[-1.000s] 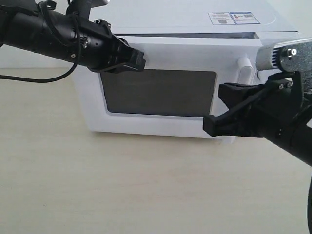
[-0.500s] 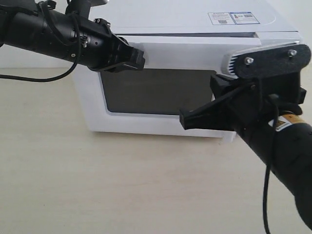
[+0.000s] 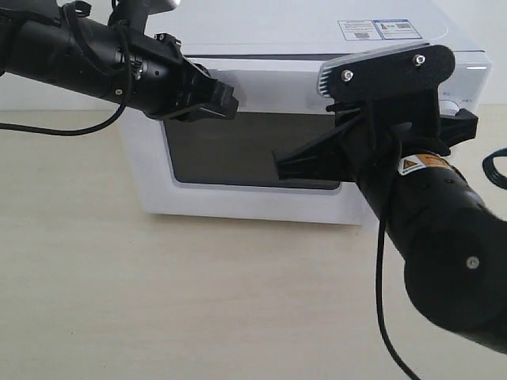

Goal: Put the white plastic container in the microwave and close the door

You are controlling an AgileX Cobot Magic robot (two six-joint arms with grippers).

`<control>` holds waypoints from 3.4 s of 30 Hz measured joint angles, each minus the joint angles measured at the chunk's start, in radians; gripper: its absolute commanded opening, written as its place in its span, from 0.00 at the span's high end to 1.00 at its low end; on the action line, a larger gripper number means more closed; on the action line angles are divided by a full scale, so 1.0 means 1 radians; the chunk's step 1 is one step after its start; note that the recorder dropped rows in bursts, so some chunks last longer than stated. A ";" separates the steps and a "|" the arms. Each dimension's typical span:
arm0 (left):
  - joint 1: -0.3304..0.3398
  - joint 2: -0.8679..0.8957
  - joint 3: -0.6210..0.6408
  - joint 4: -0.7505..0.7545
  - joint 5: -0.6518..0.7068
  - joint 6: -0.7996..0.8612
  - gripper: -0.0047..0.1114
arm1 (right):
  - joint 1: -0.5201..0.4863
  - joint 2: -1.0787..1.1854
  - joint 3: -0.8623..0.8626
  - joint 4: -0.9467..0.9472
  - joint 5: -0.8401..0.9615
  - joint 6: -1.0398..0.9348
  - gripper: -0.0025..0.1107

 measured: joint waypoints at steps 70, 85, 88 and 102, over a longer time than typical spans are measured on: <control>0.000 -0.993 0.351 0.522 0.246 -0.494 0.92 | -0.243 0.002 -0.028 -0.171 0.151 0.068 0.98; 0.000 -1.146 0.351 0.650 0.332 -0.658 0.92 | -0.269 0.049 -0.075 -0.164 0.192 0.059 0.98; 0.000 -1.180 0.351 0.690 0.349 -0.682 0.92 | -0.235 0.021 -0.071 -0.109 0.206 0.044 0.98; 0.000 -1.203 0.351 0.820 0.392 -0.743 0.92 | 0.165 -0.239 0.256 0.078 -0.070 -0.017 0.98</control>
